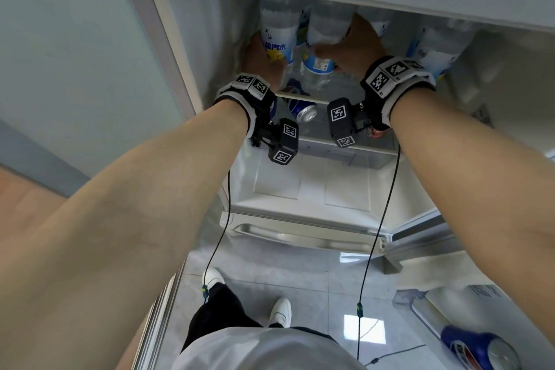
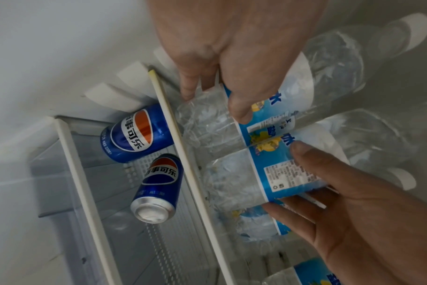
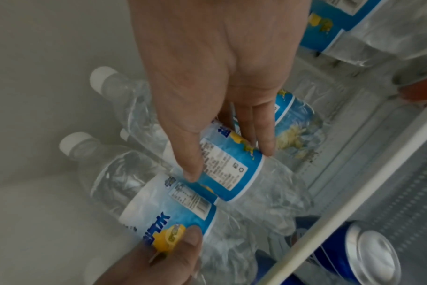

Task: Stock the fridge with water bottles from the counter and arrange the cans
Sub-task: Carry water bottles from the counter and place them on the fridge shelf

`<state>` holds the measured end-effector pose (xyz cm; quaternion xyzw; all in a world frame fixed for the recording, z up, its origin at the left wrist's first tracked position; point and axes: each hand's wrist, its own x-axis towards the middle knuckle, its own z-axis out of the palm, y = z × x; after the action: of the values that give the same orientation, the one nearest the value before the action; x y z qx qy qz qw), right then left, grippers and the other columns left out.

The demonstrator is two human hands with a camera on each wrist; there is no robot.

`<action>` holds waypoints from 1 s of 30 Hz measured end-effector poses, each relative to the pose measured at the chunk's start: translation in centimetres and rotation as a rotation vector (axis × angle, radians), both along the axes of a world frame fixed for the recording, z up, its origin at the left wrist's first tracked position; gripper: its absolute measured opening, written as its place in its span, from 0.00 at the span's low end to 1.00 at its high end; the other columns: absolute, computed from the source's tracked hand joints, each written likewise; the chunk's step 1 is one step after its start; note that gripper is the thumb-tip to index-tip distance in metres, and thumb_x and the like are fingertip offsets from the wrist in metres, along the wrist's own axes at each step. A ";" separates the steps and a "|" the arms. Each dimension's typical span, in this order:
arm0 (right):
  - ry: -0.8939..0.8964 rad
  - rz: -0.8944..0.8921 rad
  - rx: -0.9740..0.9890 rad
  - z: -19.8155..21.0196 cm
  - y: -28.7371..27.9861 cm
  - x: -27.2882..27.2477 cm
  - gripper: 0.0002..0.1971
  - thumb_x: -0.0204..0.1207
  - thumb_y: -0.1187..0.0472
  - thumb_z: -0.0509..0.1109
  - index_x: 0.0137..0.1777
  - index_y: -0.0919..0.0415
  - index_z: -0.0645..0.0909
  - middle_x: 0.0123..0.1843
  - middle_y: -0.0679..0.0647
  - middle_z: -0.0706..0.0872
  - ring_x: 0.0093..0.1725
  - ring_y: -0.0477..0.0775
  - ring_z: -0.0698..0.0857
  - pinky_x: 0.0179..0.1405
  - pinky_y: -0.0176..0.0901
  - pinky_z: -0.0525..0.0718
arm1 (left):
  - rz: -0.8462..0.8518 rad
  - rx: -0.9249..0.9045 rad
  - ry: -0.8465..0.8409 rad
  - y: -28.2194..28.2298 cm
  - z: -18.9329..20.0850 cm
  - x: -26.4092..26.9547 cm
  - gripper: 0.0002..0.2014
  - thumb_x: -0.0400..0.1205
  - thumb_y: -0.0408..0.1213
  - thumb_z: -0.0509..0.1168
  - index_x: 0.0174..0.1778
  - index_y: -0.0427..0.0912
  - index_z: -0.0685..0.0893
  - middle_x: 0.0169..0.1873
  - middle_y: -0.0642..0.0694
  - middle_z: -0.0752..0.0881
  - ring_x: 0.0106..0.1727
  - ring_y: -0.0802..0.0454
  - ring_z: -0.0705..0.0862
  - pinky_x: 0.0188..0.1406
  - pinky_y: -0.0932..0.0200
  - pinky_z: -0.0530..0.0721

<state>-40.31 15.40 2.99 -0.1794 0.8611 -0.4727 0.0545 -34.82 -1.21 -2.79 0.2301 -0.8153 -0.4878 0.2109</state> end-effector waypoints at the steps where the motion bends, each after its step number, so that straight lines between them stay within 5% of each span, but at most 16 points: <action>1: 0.006 -0.004 -0.022 -0.4 0.1 -0.1 0.37 0.58 0.50 0.86 0.68 0.58 0.78 0.63 0.50 0.88 0.62 0.49 0.87 0.60 0.53 0.89 | -0.002 -0.007 0.006 -0.1 0.0 0.0 0.24 0.77 0.35 0.72 0.69 0.38 0.77 0.64 0.41 0.85 0.64 0.46 0.85 0.63 0.54 0.85; 7: 0.008 0.010 -0.025 -0.2 0.2 0.3 0.30 0.66 0.57 0.84 0.66 0.60 0.77 0.65 0.53 0.87 0.64 0.51 0.86 0.62 0.51 0.88 | -0.026 -0.033 0.004 -0.4 0.1 0.1 0.24 0.78 0.35 0.71 0.71 0.38 0.76 0.65 0.42 0.85 0.64 0.47 0.85 0.62 0.59 0.83; 19: 0.029 0.045 0.016 -0.8 0.1 -0.5 0.35 0.68 0.55 0.83 0.71 0.63 0.72 0.67 0.55 0.84 0.64 0.52 0.85 0.63 0.53 0.87 | -0.072 -0.050 -0.044 -0.1 0.4 1.6 0.27 0.80 0.35 0.70 0.75 0.39 0.70 0.70 0.42 0.81 0.67 0.46 0.82 0.68 0.50 0.82; 23: 0.070 0.031 0.011 -1.5 0.4 -0.2 0.32 0.69 0.58 0.83 0.70 0.64 0.74 0.67 0.56 0.84 0.63 0.49 0.84 0.64 0.42 0.84 | -0.052 0.020 -0.074 0.5 -1.3 3.1 0.37 0.79 0.35 0.71 0.81 0.38 0.58 0.75 0.40 0.76 0.72 0.42 0.79 0.73 0.46 0.79; 26: 0.066 -0.009 -0.024 -2.7 0.8 0.0 0.32 0.67 0.56 0.83 0.69 0.62 0.77 0.65 0.53 0.86 0.61 0.48 0.85 0.61 0.41 0.84 | -0.074 0.075 -0.012 1.6 -3.8 5.1 0.30 0.79 0.32 0.70 0.76 0.37 0.68 0.67 0.41 0.83 0.64 0.45 0.84 0.66 0.51 0.83; 28: 0.087 -0.079 -0.020 -3.7 1.0 0.2 0.27 0.66 0.51 0.81 0.63 0.60 0.79 0.60 0.52 0.87 0.58 0.49 0.86 0.56 0.41 0.85 | -0.116 0.097 -0.022 2.0 -4.7 6.6 0.28 0.79 0.33 0.69 0.75 0.42 0.70 0.64 0.44 0.84 0.60 0.47 0.85 0.65 0.49 0.84; 30: 0.119 -0.116 -0.016 -4.2 1.4 1.1 0.13 0.66 0.48 0.73 0.43 0.55 0.77 0.46 0.52 0.83 0.45 0.47 0.83 0.39 0.29 0.78 | -0.180 0.089 -0.039 2.1 -5.2 8.1 0.28 0.79 0.33 0.68 0.76 0.44 0.70 0.66 0.45 0.82 0.63 0.49 0.83 0.68 0.48 0.82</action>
<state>-39.22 16.83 -1.18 -0.1576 0.8679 -0.4703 -0.0257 -26.74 0.86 -7.96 0.1745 -0.8141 -0.5359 0.1396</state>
